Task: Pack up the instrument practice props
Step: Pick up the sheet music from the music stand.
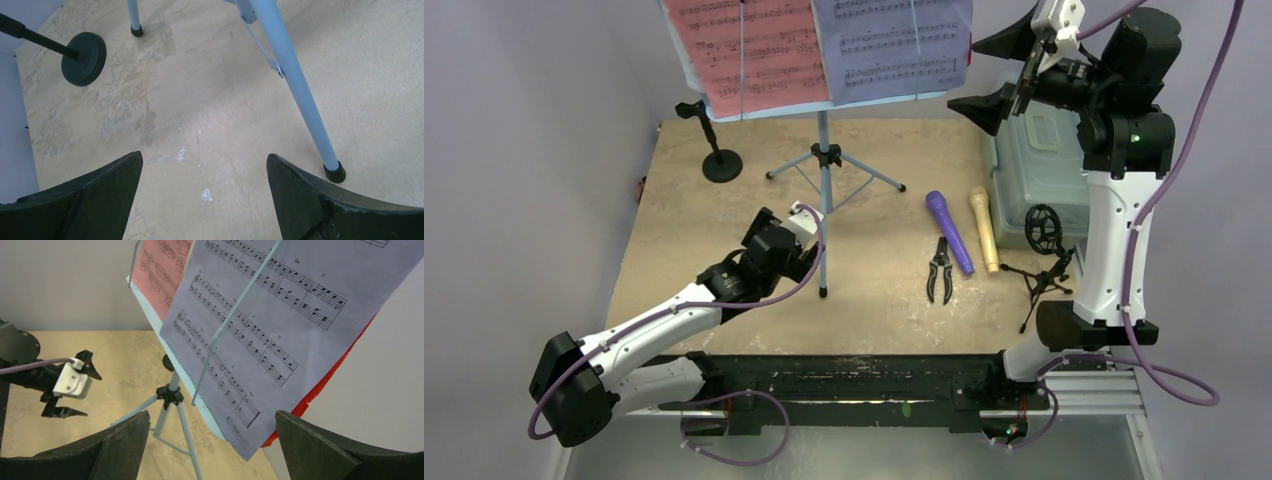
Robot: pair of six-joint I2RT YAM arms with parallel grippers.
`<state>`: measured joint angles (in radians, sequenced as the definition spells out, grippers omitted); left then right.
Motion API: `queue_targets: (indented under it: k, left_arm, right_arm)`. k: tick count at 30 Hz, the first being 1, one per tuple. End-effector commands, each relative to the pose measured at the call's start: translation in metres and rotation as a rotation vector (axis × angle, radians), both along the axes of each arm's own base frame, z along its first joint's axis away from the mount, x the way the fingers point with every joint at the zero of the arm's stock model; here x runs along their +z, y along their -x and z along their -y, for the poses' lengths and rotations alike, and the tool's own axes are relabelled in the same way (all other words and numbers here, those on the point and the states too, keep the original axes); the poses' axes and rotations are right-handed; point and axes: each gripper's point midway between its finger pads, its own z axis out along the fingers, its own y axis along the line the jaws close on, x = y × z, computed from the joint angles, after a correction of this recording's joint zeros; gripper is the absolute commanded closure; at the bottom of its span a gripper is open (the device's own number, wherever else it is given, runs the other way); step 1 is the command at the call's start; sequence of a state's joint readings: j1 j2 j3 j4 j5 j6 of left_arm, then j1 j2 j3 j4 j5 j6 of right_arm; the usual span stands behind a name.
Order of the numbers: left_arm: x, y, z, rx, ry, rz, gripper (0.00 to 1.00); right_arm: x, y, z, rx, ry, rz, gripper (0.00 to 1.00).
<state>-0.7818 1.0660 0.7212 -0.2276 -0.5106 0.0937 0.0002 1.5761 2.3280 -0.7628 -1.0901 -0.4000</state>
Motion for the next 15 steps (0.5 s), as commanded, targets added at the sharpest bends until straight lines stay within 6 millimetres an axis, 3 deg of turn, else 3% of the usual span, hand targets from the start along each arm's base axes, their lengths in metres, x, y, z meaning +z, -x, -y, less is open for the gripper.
queue_targets:
  k: [1, 15]
  left_arm:
    - [-0.001, 0.001, -0.003, -0.003, -0.019, 0.008, 0.06]
    - [-0.002, 0.001, -0.002, -0.011, -0.021, 0.004, 0.06]
  right_arm:
    - [0.018, 0.000, 0.009, -0.039, -0.047, 0.020, 0.01]
    - [0.002, -0.010, 0.004, 0.012, -0.086, -0.075, 0.02]
